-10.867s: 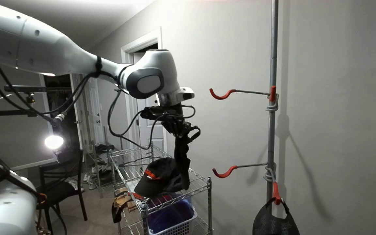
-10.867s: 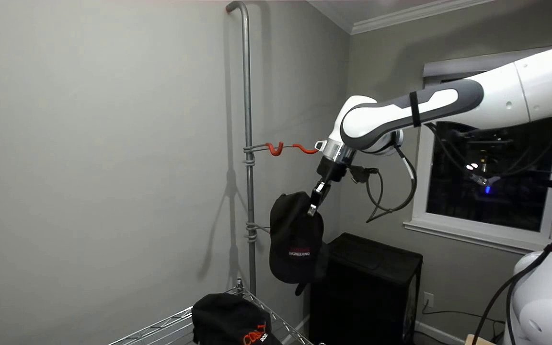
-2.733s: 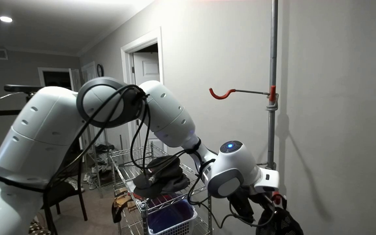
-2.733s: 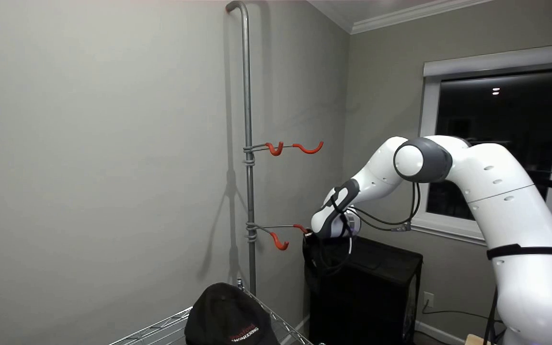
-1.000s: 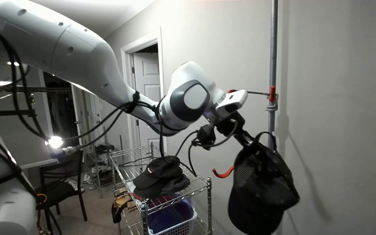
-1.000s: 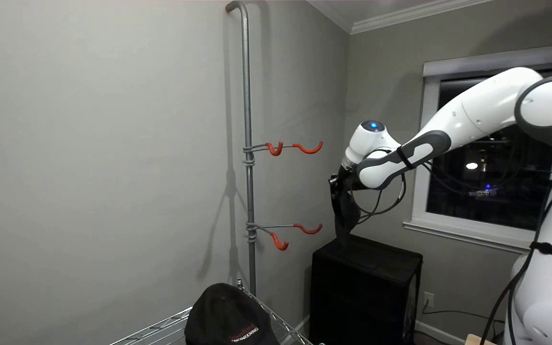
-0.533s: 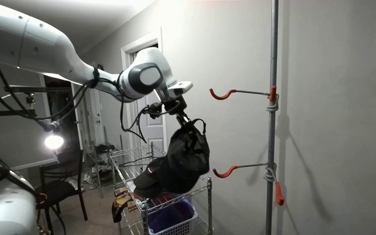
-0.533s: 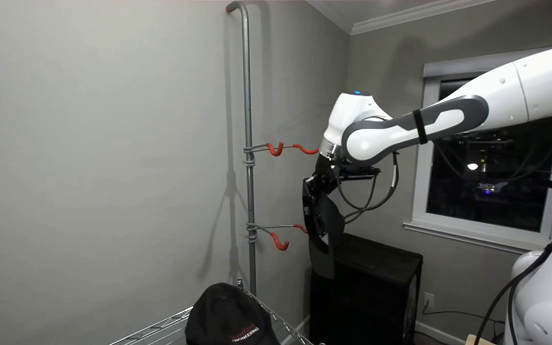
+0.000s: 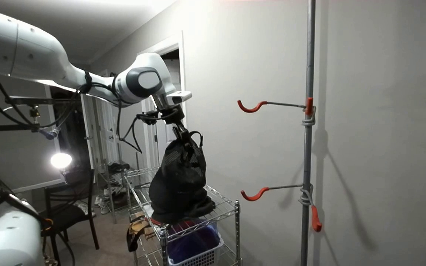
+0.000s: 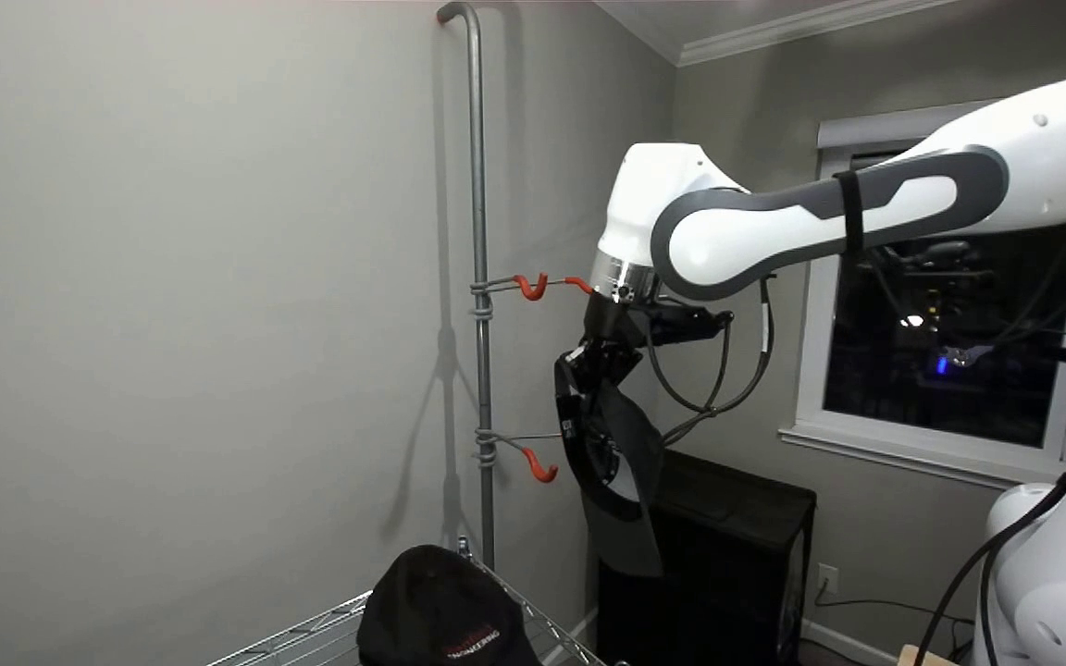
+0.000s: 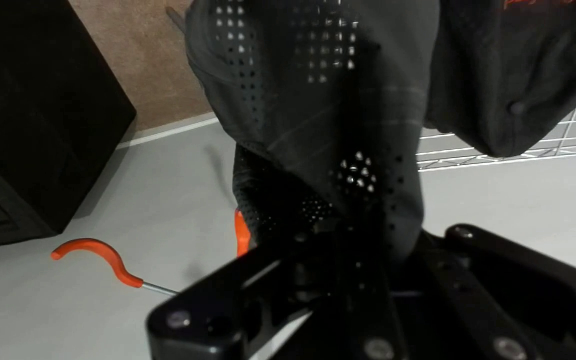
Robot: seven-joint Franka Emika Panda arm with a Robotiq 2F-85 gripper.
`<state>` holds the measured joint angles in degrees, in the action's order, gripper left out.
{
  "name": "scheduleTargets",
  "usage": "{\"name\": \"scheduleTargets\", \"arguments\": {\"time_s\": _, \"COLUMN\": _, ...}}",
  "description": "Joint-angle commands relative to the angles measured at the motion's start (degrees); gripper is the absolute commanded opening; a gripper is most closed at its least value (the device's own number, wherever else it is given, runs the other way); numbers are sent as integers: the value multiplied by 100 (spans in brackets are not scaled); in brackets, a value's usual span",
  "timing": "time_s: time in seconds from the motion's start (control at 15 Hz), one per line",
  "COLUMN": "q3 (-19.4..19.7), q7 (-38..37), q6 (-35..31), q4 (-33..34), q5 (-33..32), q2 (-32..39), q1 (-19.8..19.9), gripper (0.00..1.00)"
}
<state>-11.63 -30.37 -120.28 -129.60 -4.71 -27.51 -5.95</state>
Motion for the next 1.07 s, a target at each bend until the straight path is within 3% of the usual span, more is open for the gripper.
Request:
{"name": "scheduleTargets", "arguments": {"time_s": 0.0, "q3": -280, "q7": 69, "q6": 194, "q4": 187, "q5": 287, "q2": 95, "q1": -93, "gripper": 1}}
{"name": "scheduleTargets", "arguments": {"time_s": 0.47, "q3": -1205, "q7": -881, "q6": -140, "q4": 607, "q5": -303, "q2": 867, "q1": -8, "gripper": 1}}
{"name": "scheduleTargets", "arguments": {"time_s": 0.73, "q3": -1652, "q7": -1831, "q6": -313, "q4": 954, "q5": -1455, "q2": 1661, "q1": -54, "gripper": 1}}
{"name": "scheduleTargets", "arguments": {"time_s": 1.0, "q3": -1707, "q7": -2451, "q6": -137, "q4": 1392, "q5": -2484, "q2": 2515, "q1": -422, "gripper": 1}}
